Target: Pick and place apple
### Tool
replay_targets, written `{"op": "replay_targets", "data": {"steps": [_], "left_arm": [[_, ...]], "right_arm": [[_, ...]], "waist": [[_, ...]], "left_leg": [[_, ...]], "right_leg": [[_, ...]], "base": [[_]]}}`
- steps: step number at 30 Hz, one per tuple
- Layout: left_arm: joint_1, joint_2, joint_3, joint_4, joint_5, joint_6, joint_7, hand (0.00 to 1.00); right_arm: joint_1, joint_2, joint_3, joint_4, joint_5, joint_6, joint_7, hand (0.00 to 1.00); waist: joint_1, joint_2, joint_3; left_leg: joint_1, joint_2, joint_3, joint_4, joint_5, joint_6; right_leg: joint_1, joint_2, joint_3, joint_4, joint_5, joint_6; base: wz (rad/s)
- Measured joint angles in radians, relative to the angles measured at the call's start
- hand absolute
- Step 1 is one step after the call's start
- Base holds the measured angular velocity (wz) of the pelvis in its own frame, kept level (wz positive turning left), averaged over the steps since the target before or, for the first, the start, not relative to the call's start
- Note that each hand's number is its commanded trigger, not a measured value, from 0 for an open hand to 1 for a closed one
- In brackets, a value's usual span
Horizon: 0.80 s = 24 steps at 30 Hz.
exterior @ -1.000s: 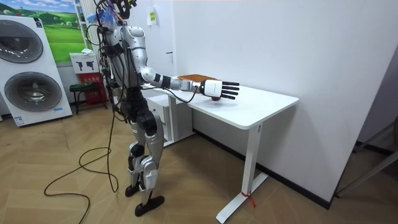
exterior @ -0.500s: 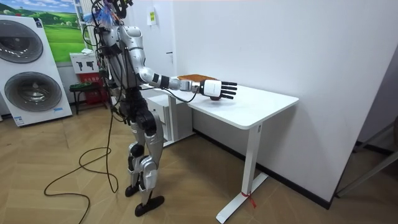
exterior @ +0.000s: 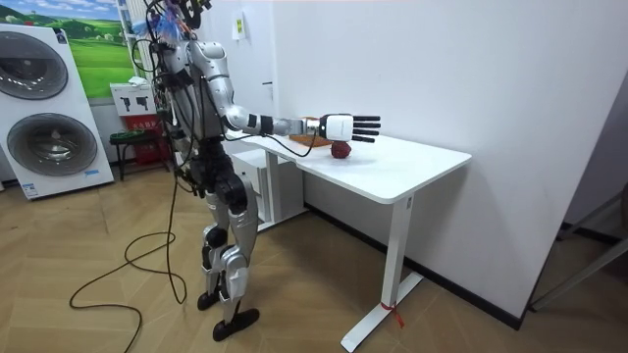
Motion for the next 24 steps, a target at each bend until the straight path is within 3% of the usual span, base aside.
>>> {"op": "replay_targets", "data": {"steps": [11,15,24], "left_arm": [[-0.012,0.0,0.0,-0.002,0.004,0.004,-0.004,0.0],[-0.01,-0.001,-0.003,-0.002,0.009,0.021,-0.019,0.0],[-0.004,-0.001,-0.041,0.004,0.008,0.022,-0.019,0.0]], "right_arm": [[-0.025,-0.003,0.002,-0.039,-0.039,-0.008,-0.011,0.0],[-0.022,-0.004,0.029,-0.069,-0.052,-0.008,0.012,0.0],[0.025,-0.008,0.132,-0.067,-0.068,-0.005,0.136,0.0]], "waist": [[0.0,0.002,0.0011],[-0.002,-0.002,0.0023],[0.001,-0.011,0.0004]], "left_leg": [[0.001,0.001,-0.001,-0.002,0.0,0.0],[0.003,0.001,0.0,0.001,0.0,0.0],[-0.001,0.001,-0.002,0.0,0.0,0.0]], "right_leg": [[0.002,0.0,-0.003,-0.002,0.0,0.0],[0.006,0.0,-0.005,-0.001,0.0,0.0],[0.004,-0.001,-0.011,-0.001,0.001,-0.001]], "base": [[0.01],[0.0],[0.01]]}}
